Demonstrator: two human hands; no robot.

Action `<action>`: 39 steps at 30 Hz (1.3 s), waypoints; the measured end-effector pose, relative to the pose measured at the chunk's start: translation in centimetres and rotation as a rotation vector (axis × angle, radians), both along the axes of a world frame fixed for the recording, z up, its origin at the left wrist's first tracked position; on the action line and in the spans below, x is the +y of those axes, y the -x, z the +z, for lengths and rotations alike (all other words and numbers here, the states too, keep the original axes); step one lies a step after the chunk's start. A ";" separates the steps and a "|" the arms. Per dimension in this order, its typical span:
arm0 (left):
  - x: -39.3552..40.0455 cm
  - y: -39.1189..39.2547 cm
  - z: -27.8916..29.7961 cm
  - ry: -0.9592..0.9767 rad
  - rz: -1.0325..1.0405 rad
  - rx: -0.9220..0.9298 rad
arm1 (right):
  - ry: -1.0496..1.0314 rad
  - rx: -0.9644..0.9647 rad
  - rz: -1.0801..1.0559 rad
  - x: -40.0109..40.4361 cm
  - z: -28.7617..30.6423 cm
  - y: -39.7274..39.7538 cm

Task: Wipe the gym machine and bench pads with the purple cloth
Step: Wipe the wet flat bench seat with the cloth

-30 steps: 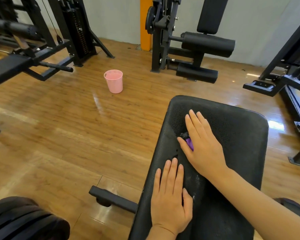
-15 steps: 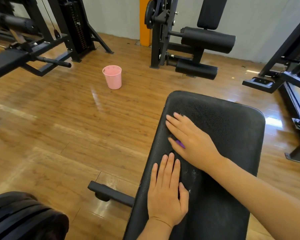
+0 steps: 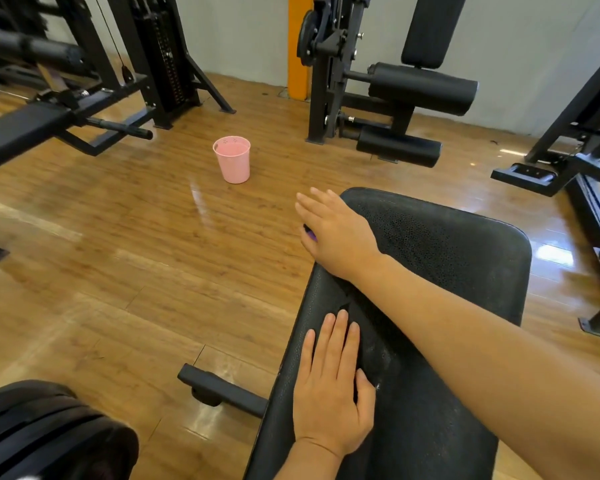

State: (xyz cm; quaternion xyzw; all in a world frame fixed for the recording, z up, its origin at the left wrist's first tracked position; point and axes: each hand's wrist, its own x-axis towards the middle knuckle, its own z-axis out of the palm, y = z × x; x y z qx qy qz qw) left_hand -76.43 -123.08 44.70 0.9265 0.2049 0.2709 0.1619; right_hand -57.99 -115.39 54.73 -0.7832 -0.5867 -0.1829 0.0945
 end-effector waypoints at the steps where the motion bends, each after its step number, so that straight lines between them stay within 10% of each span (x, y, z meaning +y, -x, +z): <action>1: 0.1 0.0 0.0 -0.005 0.005 -0.004 | 0.008 -0.001 0.008 -0.1 0.0 -0.1; 13: 0.2 -0.3 -0.5 -0.017 -0.007 -0.025 | -0.214 0.128 -0.358 -17.1 -4.7 5.3; 22: 0.7 -0.1 0.0 0.092 -0.078 -0.105 | 0.146 -0.039 0.186 -19.1 -3.4 2.7; 29: 5.8 2.3 1.2 -0.076 -0.380 0.060 | -0.173 0.209 -0.416 -16.6 -4.9 7.3; 36: 10.2 3.3 0.2 -0.398 -0.437 0.197 | 0.242 -0.132 0.174 -22.9 -10.0 14.8; 39: 10.0 3.1 0.0 -0.411 -0.433 0.168 | 0.166 -0.137 0.109 -21.2 -7.8 10.1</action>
